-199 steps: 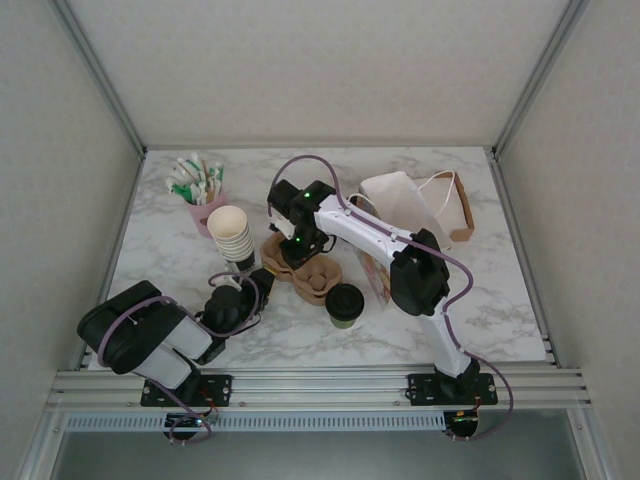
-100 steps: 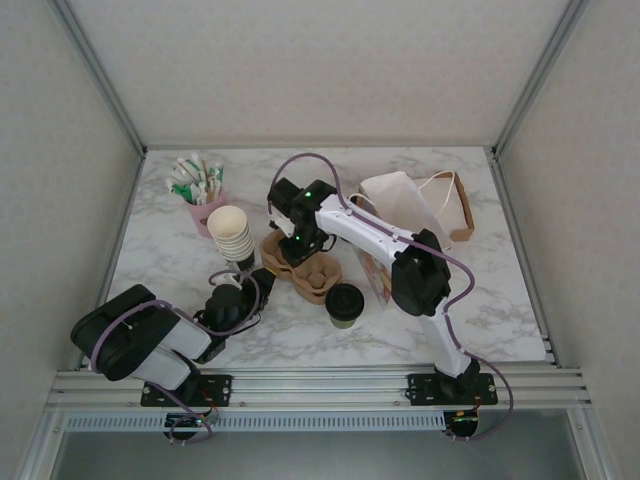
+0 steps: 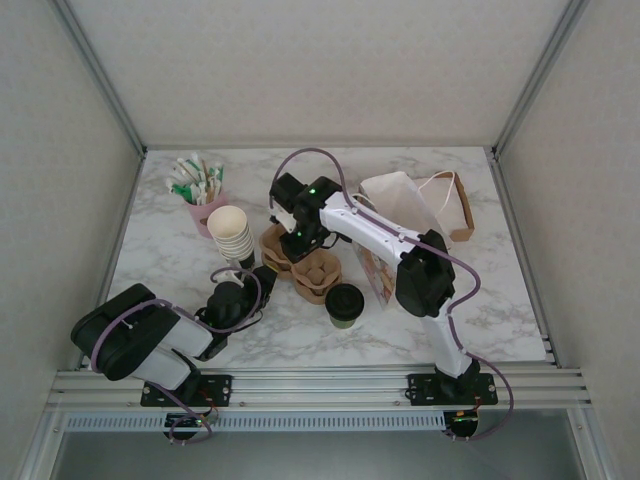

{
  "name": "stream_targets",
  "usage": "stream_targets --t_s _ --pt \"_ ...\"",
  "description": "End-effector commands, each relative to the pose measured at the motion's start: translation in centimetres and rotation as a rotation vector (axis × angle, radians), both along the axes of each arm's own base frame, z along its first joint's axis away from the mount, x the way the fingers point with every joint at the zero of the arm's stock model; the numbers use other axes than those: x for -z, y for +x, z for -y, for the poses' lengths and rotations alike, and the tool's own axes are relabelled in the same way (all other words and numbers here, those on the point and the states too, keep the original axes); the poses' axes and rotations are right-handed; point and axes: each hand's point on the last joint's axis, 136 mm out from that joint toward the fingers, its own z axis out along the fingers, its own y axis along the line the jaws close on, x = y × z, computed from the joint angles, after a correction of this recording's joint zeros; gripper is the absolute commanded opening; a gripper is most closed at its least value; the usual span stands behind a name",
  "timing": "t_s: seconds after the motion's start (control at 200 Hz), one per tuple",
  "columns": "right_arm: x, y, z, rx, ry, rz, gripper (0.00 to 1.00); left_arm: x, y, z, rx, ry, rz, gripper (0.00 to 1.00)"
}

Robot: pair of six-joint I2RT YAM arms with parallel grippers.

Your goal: Pack the takeout coffee

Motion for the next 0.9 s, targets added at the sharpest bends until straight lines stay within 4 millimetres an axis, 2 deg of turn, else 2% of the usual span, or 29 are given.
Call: stream_targets --t_s 0.0,0.481,0.896 --pt "-3.6 1.0 0.4 0.034 0.051 0.079 0.32 -1.1 0.2 0.5 0.017 0.008 0.030 0.38" --pt "-8.1 1.9 0.8 0.069 0.107 0.165 0.33 -3.5 0.2 0.9 0.024 0.017 0.071 0.44" --pt "-12.3 1.8 -0.7 0.070 0.239 0.181 0.34 -5.9 -0.5 0.3 0.012 0.026 0.112 0.55"
